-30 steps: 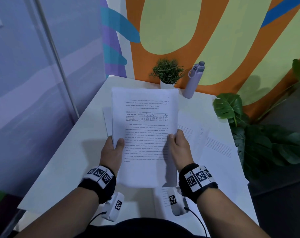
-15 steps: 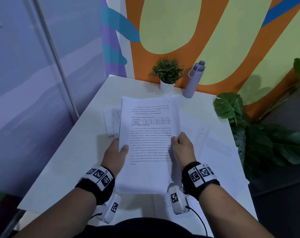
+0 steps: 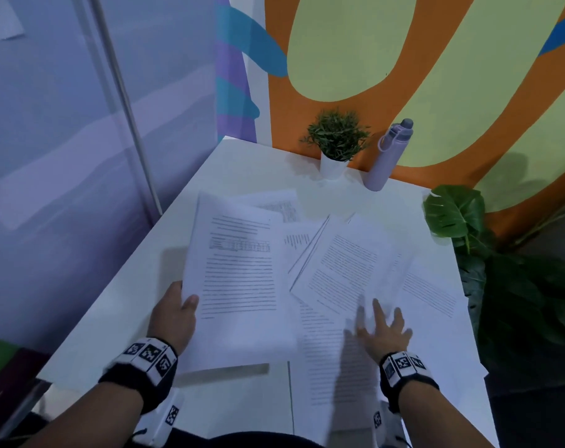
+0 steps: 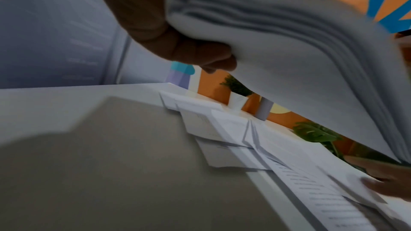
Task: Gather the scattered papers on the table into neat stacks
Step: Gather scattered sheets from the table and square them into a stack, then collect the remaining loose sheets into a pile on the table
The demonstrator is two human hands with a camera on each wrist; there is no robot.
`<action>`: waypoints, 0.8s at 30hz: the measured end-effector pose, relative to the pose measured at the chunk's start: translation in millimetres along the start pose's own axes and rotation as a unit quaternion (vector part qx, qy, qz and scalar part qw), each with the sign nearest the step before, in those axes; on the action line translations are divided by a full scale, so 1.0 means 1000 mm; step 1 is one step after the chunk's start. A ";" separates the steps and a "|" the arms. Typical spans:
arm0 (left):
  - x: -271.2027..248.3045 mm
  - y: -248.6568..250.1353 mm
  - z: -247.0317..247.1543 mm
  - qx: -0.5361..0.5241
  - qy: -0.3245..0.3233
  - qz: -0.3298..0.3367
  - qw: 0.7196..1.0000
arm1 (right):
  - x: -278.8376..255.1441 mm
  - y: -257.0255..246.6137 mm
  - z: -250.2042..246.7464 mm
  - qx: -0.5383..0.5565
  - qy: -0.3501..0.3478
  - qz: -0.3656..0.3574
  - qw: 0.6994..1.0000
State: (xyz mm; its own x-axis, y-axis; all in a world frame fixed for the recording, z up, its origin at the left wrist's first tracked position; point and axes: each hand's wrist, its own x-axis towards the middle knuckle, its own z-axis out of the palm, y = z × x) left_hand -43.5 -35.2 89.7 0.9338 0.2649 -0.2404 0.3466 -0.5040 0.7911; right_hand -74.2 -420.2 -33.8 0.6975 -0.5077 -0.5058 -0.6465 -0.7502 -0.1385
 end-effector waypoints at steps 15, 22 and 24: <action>0.004 -0.038 -0.026 -0.023 0.016 -0.032 0.999 | -0.063 -0.106 0.023 -0.123 -0.087 -0.120 0.981; 0.008 -0.050 -0.034 -0.038 0.006 -0.042 0.998 | -0.074 -0.160 0.038 -0.093 -0.107 -0.181 0.973; 0.009 -0.050 -0.035 -0.043 -0.003 -0.039 0.998 | -0.079 -0.168 0.034 -0.073 -0.093 -0.192 0.974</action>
State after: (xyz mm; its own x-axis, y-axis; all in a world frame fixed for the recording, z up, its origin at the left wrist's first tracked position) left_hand -55.9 20.7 67.7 0.9050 0.2955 -0.3060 0.4093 -0.4091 0.8156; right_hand -31.3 -239.9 -0.1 0.8023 -0.1025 -0.5881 -0.2889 -0.9288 -0.2321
